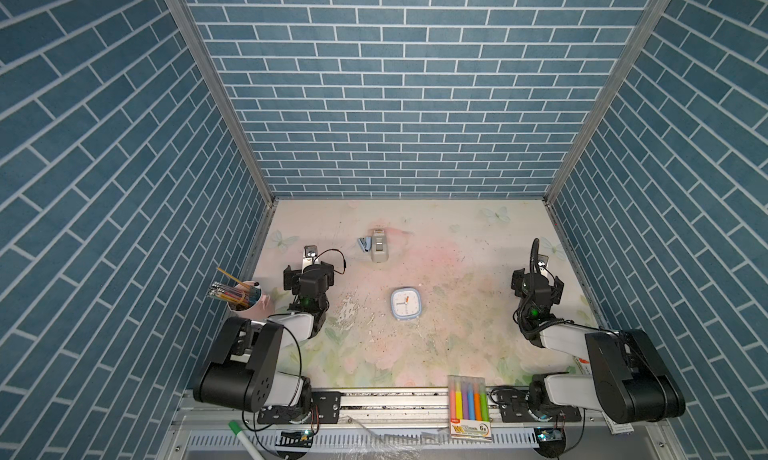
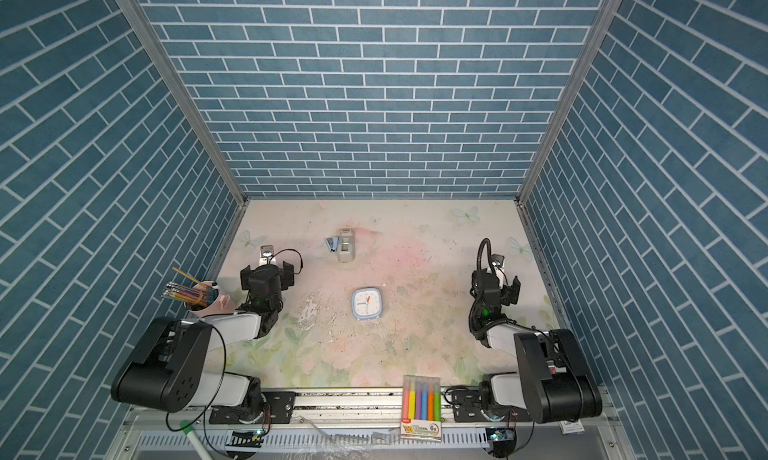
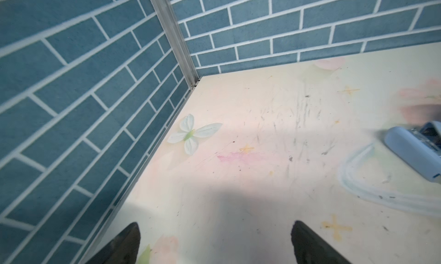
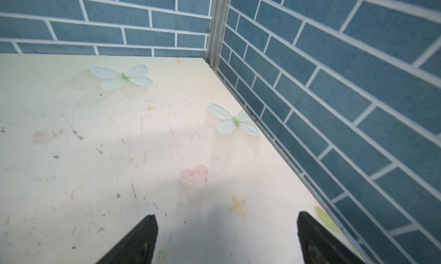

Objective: Insert the battery into the alarm
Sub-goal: Reset both arms

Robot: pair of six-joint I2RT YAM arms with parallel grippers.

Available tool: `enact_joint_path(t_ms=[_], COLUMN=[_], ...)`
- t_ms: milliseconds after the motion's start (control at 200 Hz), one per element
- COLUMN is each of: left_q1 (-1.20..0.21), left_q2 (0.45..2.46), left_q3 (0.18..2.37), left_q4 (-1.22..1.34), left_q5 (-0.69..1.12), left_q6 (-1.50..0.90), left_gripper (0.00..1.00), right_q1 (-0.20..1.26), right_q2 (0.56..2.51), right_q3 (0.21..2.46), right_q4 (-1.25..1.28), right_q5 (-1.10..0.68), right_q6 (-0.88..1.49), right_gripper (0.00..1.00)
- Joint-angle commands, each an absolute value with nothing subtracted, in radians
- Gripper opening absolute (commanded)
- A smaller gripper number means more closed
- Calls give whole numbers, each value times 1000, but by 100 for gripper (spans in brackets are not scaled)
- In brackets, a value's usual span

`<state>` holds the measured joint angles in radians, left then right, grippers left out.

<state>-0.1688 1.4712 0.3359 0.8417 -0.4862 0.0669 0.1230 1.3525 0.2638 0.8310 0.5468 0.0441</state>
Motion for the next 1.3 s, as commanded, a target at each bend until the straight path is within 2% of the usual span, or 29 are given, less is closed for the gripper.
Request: enact_joint_path(t_ms=[0, 40, 85, 130, 200, 210, 235, 260, 1290], left_q1=[-141, -135, -118, -101, -70, -69, -68, -67, -69], left_q2=[1541, 1525, 1542, 1528, 1530, 1528, 1528, 1530, 1529], left_q3=[311, 342, 349, 365, 374, 374, 377, 375, 377], left_q4=[1050, 950, 971, 912, 891, 887, 883, 891, 887], left_q5=[-396, -352, -328, -316, -262, -260, -258, -257, -258], left_q6=[95, 91, 84, 62, 41, 41, 39, 39, 43], left_gripper=[100, 100, 100, 99, 100, 100, 100, 100, 100], right_q1=[67, 50, 45, 37, 13, 6, -11, -17, -17], right_q2=[1449, 1512, 1563, 1527, 1541, 1536, 1541, 1543, 1544], right_q3=[274, 273, 282, 323, 378, 379, 378, 378, 389], right_q4=[1023, 1082, 1126, 982, 896, 885, 893, 903, 877], right_q5=[353, 299, 276, 267, 246, 234, 211, 208, 205], right_q6=[36, 35, 21, 46, 64, 71, 80, 84, 83], right_gripper=[89, 87, 86, 85, 83, 84, 97, 99, 99])
